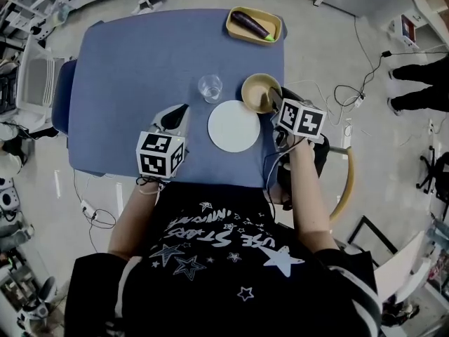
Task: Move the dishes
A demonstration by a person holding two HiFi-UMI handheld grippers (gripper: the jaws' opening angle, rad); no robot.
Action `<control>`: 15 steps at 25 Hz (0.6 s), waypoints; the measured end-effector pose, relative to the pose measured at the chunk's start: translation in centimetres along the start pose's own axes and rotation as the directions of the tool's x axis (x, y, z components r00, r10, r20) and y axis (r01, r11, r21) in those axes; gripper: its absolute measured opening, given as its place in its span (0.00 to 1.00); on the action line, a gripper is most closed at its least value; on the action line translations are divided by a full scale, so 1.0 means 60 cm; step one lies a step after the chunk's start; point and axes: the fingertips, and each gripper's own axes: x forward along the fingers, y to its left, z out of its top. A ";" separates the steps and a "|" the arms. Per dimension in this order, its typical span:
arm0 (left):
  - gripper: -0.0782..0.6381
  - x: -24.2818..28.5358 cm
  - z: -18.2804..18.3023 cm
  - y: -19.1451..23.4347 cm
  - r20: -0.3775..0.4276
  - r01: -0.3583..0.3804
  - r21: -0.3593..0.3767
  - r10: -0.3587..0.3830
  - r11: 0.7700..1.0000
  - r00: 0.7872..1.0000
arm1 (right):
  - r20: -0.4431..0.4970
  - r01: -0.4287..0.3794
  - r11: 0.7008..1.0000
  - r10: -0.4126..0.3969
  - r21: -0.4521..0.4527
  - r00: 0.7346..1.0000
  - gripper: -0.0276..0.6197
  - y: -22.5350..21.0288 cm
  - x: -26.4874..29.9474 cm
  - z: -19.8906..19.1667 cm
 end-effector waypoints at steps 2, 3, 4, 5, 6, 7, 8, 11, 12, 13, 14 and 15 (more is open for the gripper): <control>0.14 -0.002 0.001 0.004 -0.004 -0.010 -0.001 0.010 1.000 1.000 | 0.016 -0.010 1.000 0.011 -0.006 1.000 0.30 0.006 -0.006 0.006; 0.14 -0.004 0.001 0.005 -0.004 -0.014 -0.001 0.014 1.000 1.000 | 0.026 -0.012 1.000 0.013 -0.014 1.000 0.32 0.008 -0.011 0.010; 0.14 -0.005 0.002 0.006 -0.003 -0.016 0.000 0.016 1.000 1.000 | 0.035 -0.011 1.000 0.011 -0.025 0.999 0.32 0.010 -0.017 0.012; 0.14 -0.006 0.003 0.007 0.000 -0.014 0.002 0.014 1.000 1.000 | 0.044 -0.005 0.999 0.007 -0.037 0.999 0.32 0.010 -0.024 0.014; 0.14 -0.007 0.005 0.008 0.004 -0.008 0.006 0.008 1.000 1.000 | 0.054 0.004 0.999 -0.001 -0.047 0.999 0.32 0.011 -0.031 0.014; 0.14 -0.008 0.007 0.009 0.008 -0.001 0.013 0.001 1.000 1.000 | 0.062 0.014 0.998 -0.011 -0.056 0.998 0.32 0.012 -0.039 0.013; 0.14 -0.009 0.008 0.011 0.012 0.006 0.019 -0.006 1.000 1.000 | 0.069 0.025 0.998 -0.021 -0.064 0.997 0.32 0.014 -0.046 0.011; 0.14 -0.008 0.014 0.017 0.024 0.023 0.027 -0.024 0.999 0.999 | 0.084 0.053 0.995 -0.046 -0.084 0.995 0.32 0.021 -0.064 0.009; 0.14 -0.008 0.018 0.021 0.028 0.032 0.030 -0.033 0.999 0.999 | 0.090 0.064 0.994 -0.056 -0.086 0.994 0.32 0.024 -0.068 0.009; 0.14 -0.009 0.020 0.025 0.032 0.044 0.035 -0.045 0.998 0.998 | 0.099 0.076 0.994 -0.067 -0.085 0.993 0.32 0.030 -0.073 0.008; 0.14 -0.011 0.021 0.030 0.034 0.059 0.043 -0.060 0.997 0.998 | 0.108 0.089 0.993 -0.081 -0.081 0.991 0.31 0.038 -0.079 0.007; 0.14 -0.014 0.022 0.035 0.035 0.076 0.052 -0.078 0.996 0.996 | 0.118 0.104 0.992 -0.095 -0.076 0.988 0.31 0.048 -0.086 0.004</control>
